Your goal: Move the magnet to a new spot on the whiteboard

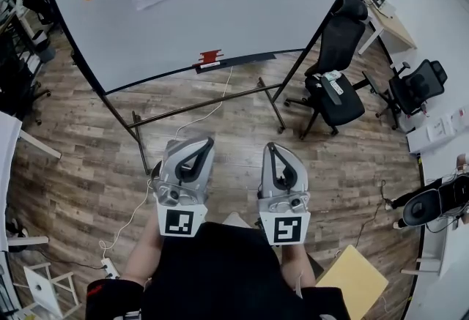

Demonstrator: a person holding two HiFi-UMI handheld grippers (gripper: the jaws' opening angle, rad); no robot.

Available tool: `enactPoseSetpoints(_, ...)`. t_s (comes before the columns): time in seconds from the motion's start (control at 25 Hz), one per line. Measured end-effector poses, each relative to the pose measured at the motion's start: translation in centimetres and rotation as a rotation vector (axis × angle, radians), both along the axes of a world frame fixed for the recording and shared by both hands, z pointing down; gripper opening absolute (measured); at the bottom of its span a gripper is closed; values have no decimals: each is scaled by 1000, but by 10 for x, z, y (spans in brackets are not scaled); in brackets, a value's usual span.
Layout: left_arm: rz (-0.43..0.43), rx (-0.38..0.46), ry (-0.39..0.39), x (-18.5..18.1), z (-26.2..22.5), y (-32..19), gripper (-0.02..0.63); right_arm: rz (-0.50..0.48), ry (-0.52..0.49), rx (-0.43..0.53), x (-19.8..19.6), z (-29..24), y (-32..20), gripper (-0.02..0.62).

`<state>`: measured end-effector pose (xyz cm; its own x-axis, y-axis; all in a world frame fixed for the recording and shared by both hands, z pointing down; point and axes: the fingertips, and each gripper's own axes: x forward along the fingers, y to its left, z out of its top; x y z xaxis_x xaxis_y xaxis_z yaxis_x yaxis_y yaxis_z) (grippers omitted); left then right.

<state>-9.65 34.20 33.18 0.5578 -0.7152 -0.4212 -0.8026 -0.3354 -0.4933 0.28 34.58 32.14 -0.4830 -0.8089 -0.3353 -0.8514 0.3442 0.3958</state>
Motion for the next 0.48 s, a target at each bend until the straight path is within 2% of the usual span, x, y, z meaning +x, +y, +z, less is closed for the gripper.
enactPoseSetpoints(0.24, 4, -17, -3, -16, 9, 0, 2, 10, -51, -8, -7, 2, -3, 2)
enactPoseSetpoints(0.48, -7, -25, 0, -24, 9, -22, 2, -12, -82, 7, -10, 0, -19, 2)
